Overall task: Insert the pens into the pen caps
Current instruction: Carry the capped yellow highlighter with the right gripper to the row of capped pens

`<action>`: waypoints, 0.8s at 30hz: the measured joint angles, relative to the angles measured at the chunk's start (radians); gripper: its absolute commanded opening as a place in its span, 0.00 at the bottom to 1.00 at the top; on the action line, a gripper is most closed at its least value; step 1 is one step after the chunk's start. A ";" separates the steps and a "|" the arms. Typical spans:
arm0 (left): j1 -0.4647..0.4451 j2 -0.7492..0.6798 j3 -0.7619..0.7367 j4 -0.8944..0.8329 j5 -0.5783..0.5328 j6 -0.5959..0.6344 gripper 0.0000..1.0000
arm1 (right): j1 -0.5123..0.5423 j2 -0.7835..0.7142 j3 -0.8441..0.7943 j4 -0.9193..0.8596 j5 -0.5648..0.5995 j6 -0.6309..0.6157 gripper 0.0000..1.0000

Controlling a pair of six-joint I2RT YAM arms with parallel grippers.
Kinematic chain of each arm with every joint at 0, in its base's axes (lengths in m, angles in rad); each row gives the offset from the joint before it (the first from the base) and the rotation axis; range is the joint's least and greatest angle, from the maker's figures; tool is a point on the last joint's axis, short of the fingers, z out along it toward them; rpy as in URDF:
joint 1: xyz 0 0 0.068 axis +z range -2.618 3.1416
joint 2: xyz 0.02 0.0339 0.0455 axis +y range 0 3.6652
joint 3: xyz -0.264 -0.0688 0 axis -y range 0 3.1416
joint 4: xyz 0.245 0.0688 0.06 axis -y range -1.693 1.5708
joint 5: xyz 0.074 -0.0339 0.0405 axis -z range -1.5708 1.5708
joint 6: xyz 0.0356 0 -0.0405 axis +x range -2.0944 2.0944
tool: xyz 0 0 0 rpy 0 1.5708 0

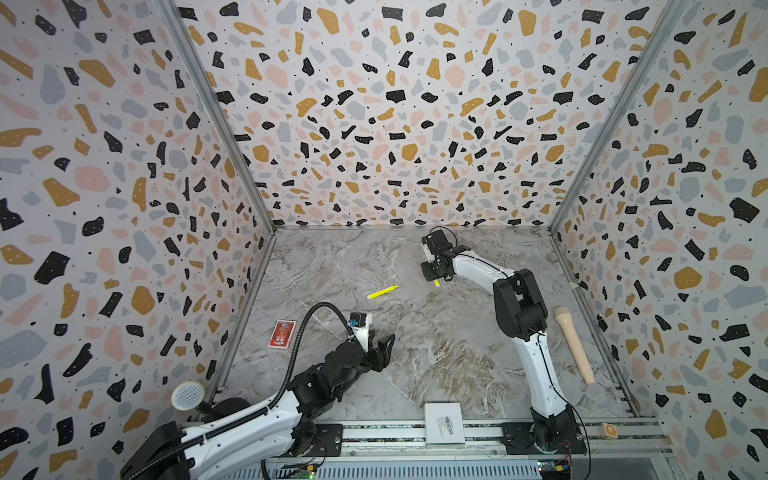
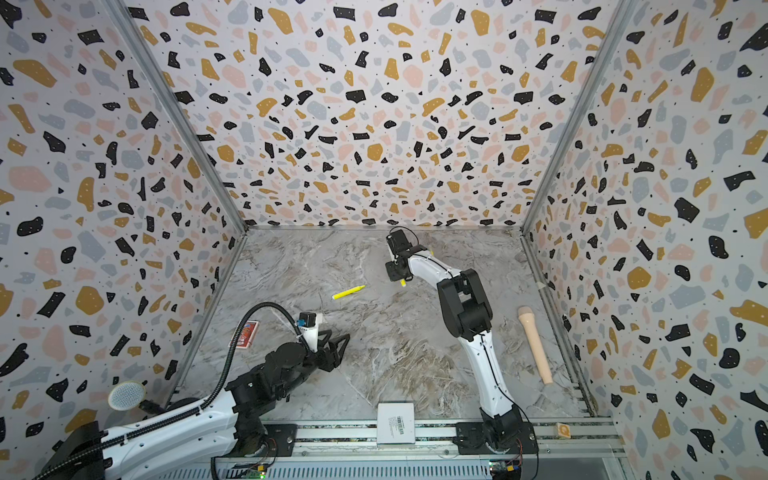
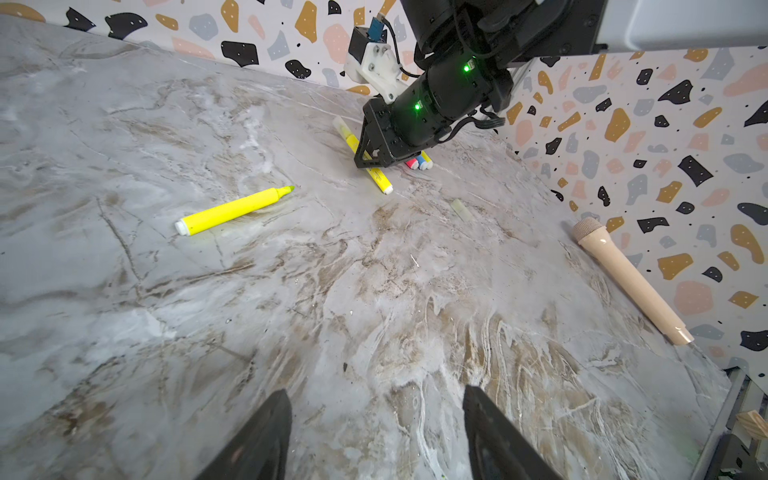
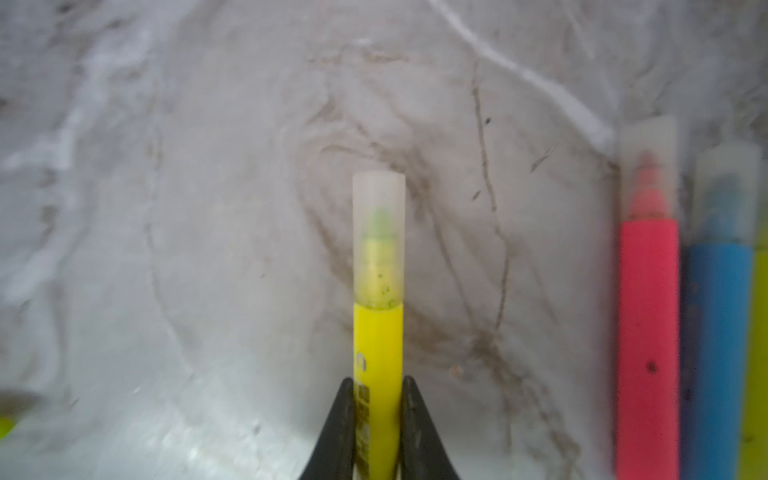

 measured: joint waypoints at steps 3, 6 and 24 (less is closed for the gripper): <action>0.000 -0.012 0.000 -0.016 -0.006 0.000 0.66 | -0.012 0.064 0.104 -0.042 0.034 -0.025 0.03; 0.000 -0.024 0.000 -0.034 -0.013 0.000 0.66 | -0.016 0.109 0.187 -0.076 0.056 -0.045 0.03; 0.000 -0.035 0.016 -0.071 -0.016 0.000 0.66 | -0.047 0.140 0.233 -0.108 0.214 -0.063 0.23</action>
